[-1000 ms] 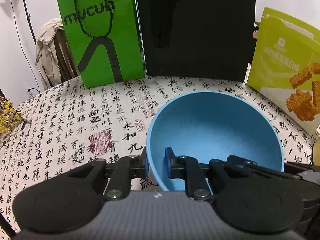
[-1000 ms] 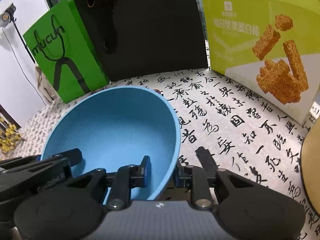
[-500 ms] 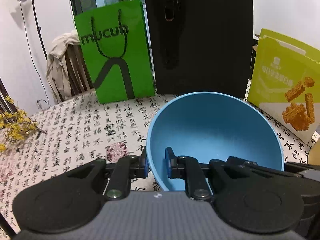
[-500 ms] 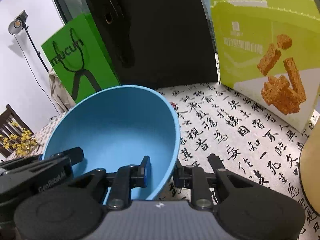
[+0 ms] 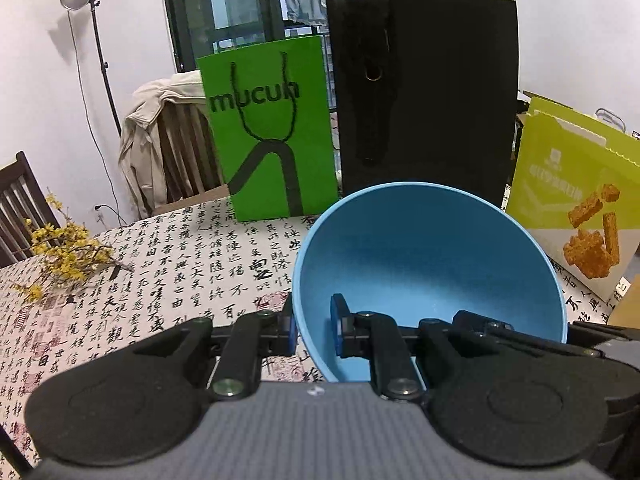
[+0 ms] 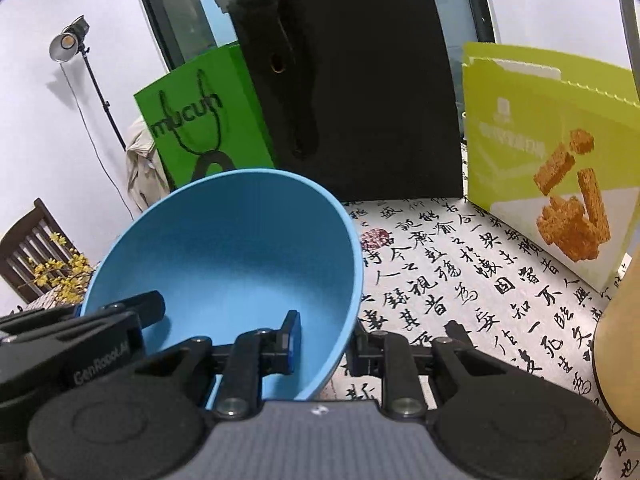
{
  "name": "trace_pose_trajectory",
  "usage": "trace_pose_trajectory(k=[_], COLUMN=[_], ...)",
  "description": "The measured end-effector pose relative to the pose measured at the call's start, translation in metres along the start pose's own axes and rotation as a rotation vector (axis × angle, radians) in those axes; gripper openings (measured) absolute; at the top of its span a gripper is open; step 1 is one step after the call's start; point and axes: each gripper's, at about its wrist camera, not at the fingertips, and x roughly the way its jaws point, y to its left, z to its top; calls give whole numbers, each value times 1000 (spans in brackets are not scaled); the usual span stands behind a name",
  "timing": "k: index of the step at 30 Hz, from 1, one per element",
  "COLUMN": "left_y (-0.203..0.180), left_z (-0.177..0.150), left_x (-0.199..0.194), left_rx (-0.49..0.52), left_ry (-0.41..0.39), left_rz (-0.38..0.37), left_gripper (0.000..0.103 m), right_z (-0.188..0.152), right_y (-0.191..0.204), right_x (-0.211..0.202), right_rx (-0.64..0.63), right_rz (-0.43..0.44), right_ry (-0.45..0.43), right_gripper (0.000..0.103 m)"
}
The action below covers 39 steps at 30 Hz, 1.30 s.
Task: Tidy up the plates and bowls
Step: 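Lift the held blue bowl with both tools and turn toward the vase, then carry the blue bowl with both tools toward the stacked bowls by the vase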
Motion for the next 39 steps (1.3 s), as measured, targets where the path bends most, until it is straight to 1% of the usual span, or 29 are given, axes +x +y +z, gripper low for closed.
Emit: trace_pose_trajectory(k=[8,18,23,29,39], left_y=[22,48,61,77,115], left_z=[-1,-10,-18,-28,-46], left_x=[-23,-59,-72,-85,-109], left_rx=[-37,-63,-81,-93,-127], left_ry=[-16,-57,-76,-85,-108], left_rz=[14,41,53,56,61], left_gripper=[16,16,16,16,16], right_z=[-4,-12,-19,-30,-51], right_y=[19,45,60,74,114], right_x=[-16,-39,-51,-57,-75], right_rx=[-1,-11,-35,-32,-62], right_rz=[40,103,101,124,123], right_ry=[6,3,-19,-10,-32], right_gripper=[22,22,22,23,23])
